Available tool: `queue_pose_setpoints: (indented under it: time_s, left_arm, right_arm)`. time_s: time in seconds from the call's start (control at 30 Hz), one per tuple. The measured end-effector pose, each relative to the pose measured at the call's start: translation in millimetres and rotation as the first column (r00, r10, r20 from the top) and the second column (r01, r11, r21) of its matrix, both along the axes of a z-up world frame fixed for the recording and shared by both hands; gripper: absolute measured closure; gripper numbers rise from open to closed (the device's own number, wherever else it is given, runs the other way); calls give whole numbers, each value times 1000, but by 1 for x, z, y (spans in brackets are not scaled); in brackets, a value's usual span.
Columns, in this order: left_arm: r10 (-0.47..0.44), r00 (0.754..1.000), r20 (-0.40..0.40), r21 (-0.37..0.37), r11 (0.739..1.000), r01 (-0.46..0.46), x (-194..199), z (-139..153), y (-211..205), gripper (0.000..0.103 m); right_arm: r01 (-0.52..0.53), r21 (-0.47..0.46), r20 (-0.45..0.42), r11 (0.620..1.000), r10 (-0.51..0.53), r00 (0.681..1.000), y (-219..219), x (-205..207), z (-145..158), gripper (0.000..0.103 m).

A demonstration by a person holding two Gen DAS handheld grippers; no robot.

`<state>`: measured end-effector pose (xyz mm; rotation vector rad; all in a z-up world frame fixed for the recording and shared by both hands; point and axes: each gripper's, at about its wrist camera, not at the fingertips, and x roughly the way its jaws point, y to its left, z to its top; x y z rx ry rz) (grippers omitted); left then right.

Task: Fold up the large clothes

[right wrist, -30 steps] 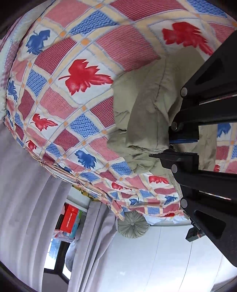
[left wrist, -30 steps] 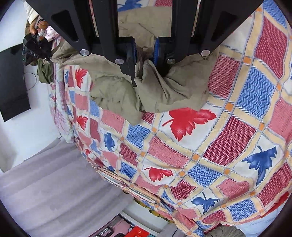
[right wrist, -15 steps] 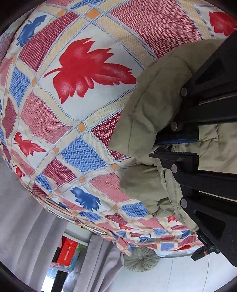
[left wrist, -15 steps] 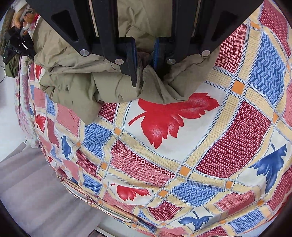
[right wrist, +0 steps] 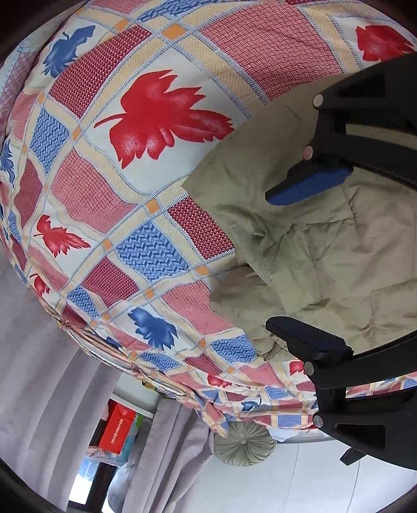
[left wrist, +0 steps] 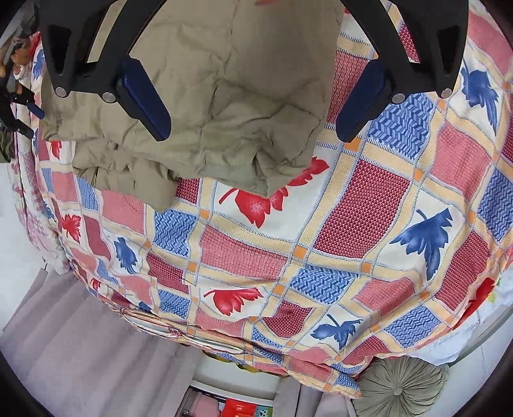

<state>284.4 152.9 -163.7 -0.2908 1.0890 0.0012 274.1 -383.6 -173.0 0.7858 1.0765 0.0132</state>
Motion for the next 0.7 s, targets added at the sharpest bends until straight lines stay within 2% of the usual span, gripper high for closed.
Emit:
queue_pose_setpoints:
  time_s: [0.17, 0.33, 0.4, 0.47, 0.53, 0.6, 0.7]
  left_arm:
    - [-30, 999, -32, 6, 1000, 30, -46, -10, -6, 0]
    - [-25, 996, -83, 16, 1000, 26, -100, -31, -16, 0]
    - [-3, 994, -113, -42, 999, -2, -120, -43, -12, 0]
    - [40, 987, -156, -132, 989, -61, -139, -58, -3, 0]
    - [67, 979, -192, -239, 965, -113, -155, -74, 5, 0]
    - [102, 972, -211, -284, 945, -160, -169, -87, 9, 0]
    - [106, 969, -225, -362, 914, -184, -180, -106, 6, 0]
  right_arm:
    - [-42, -17, 8, 999, 42, 999, 15, -30, 12, 28]
    - [-111, -31, -4, 993, 111, 994, 34, -81, 13, 28]
    - [-114, -10, -18, 993, 114, 993, 36, -107, 8, 28]
    - [-97, 15, -34, 995, 98, 995, 35, -132, 2, 28]
    - [-70, 61, -49, 996, 73, 996, 33, -159, -7, 28]
    - [-38, 102, -67, 994, 45, 997, 29, -180, -19, 28]
    - [-3, 140, -110, 990, 19, 994, 27, -201, -42, 28]
